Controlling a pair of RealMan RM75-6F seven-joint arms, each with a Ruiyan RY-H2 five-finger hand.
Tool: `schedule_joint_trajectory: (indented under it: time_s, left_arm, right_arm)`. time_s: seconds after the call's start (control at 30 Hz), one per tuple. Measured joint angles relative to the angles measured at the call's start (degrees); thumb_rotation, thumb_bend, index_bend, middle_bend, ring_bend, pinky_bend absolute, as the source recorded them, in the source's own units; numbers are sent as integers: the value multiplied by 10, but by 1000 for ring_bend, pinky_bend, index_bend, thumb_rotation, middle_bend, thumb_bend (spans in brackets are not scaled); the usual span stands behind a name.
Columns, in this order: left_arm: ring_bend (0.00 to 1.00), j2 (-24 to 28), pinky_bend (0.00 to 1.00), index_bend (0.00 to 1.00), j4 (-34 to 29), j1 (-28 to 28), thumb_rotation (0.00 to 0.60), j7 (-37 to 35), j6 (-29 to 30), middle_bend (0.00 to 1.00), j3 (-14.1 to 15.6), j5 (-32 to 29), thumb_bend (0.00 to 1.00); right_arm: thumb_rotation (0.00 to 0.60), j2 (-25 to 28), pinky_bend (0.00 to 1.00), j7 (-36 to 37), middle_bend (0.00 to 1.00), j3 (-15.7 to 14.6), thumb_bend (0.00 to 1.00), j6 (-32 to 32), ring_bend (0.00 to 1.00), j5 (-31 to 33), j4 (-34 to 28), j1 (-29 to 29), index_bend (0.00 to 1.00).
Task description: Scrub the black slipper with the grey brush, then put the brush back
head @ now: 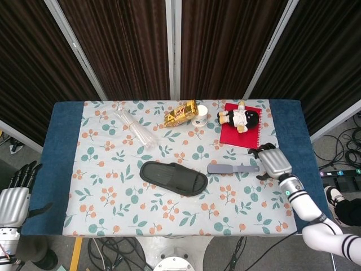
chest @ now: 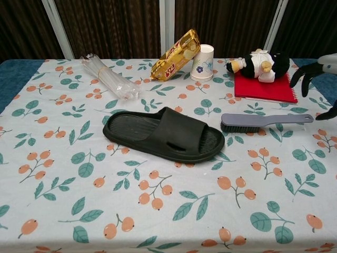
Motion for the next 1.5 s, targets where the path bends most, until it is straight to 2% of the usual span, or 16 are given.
schedule_joint_trajectory:
  time_s: [0.13, 0.3, 0.97, 1.13, 1.33, 1.43, 1.5]
  left_arm:
    - [25, 1, 120, 101, 3, 0, 600, -3, -3, 147, 0, -3, 143]
    - [25, 0, 120, 101, 8, 2, 600, -6, -1, 144, -1, -4, 143]
    - [25, -4, 120, 101, 13, 12, 600, -9, 8, 143, -2, -12, 143]
    - [25, -6, 120, 101, 18, 18, 600, -13, 12, 143, -1, -14, 143]
    - [24, -11, 120, 101, 25, 21, 600, -19, 16, 144, -1, -14, 143]
    - [24, -12, 120, 101, 26, 22, 600, -20, 17, 143, -1, -14, 143]
    - [25, -13, 120, 101, 27, 23, 600, -24, 17, 143, -2, -15, 143]
  right_arm:
    - [600, -39, 275, -5, 414, 1, 0, -37, 253, 24, 49, 22, 372]
    - [600, -70, 320, -1, 445, -2, 0, -63, 285, 37, 84, 41, 403]
    - [600, -84, 533, 24, 560, -19, 1, -124, 427, 64, 99, 69, 491]
    - [600, -81, 665, 55, 618, -17, 17, -142, 523, 66, 94, 71, 550]
    - [600, -74, 873, 96, 716, -14, 37, -170, 688, 63, 87, 77, 669]
    - [600, -73, 942, 104, 768, -13, 72, -175, 755, 63, 83, 82, 746]
    - [600, -74, 982, 103, 808, -13, 135, -174, 793, 65, 82, 84, 817]
